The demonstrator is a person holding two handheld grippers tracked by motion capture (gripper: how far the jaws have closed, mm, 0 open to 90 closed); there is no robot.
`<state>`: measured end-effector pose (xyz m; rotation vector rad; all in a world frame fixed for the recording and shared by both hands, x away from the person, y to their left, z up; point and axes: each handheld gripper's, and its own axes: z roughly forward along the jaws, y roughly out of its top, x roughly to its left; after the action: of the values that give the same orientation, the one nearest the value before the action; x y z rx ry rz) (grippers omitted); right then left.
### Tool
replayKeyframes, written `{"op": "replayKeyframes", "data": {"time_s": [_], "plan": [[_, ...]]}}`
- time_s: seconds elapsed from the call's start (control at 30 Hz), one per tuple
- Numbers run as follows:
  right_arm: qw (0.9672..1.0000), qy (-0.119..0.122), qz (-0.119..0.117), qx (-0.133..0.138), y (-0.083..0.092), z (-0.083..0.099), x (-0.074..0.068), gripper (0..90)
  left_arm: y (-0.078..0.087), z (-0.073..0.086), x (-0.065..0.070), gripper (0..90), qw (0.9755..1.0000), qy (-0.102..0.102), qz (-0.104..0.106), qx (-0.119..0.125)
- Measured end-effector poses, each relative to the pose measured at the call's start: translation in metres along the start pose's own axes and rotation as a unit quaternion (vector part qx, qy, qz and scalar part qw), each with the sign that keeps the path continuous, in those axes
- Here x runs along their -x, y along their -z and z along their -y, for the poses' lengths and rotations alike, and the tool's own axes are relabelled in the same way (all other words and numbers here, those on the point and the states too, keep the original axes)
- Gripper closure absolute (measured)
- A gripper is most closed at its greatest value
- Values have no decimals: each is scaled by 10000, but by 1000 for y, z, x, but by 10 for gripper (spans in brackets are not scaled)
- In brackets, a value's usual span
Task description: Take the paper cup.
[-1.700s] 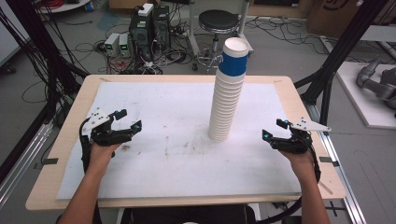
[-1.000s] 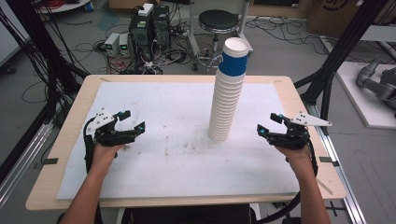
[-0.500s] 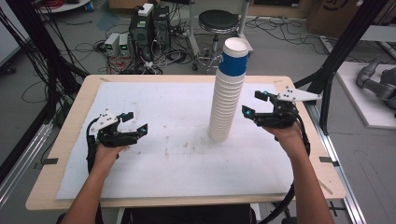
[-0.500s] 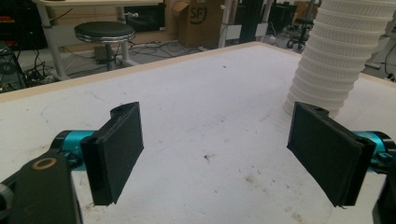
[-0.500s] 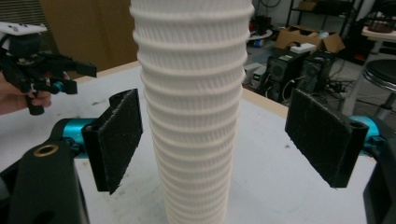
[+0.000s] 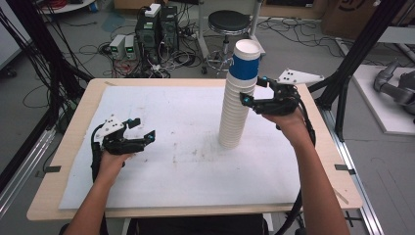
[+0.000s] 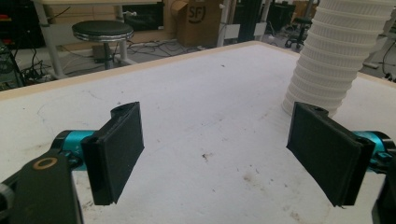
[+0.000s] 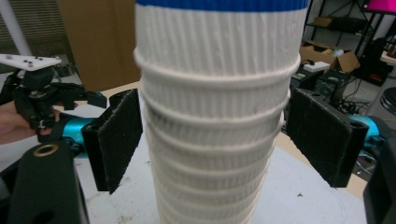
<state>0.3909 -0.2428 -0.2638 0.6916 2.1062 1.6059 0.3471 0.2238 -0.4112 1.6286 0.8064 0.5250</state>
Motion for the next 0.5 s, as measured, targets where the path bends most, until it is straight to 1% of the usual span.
{"op": "replayKeyframes", "data": {"time_s": [0.07, 0.17, 0.2, 0.23, 0.3, 0.37, 0.43, 0.47, 0.5], "plan": [[10000, 14, -11, -34, -4, -1, 0, 143, 0, 0, 0, 182, 10000, -8, 10, 7], [10000, -44, -27, -18, -6, 0, 2, 142, -1, -2, 1, 182, 10000, -16, 36, 6], [10000, 5, 0, -14, -6, -1, 1, 145, -1, -2, 1, 182, 10000, -16, 36, 6], [10000, 50, 64, -4, -6, -1, 0, 150, -2, -6, 2, 182, 10000, -29, 92, 23], [9999, 114, 74, -24, -5, -2, -2, 155, -2, -13, 4, 182, 9998, -34, 140, 108], [9999, 109, 81, -21, -5, -2, -3, 158, -3, -22, 5, 182, 9997, -65, 183, 156], [9999, 104, 77, -11, -5, -1, -3, 159, -6, -36, 5, 182, 9995, -112, 241, 198], [9999, 108, 72, -21, -4, -1, -3, 159, -7, -44, 6, 182, 9993, -176, 279, 202], [9999, 122, 67, -22, -4, -1, -3, 159, -10, -53, 7, 182, 9990, -186, 339, 223]]}}
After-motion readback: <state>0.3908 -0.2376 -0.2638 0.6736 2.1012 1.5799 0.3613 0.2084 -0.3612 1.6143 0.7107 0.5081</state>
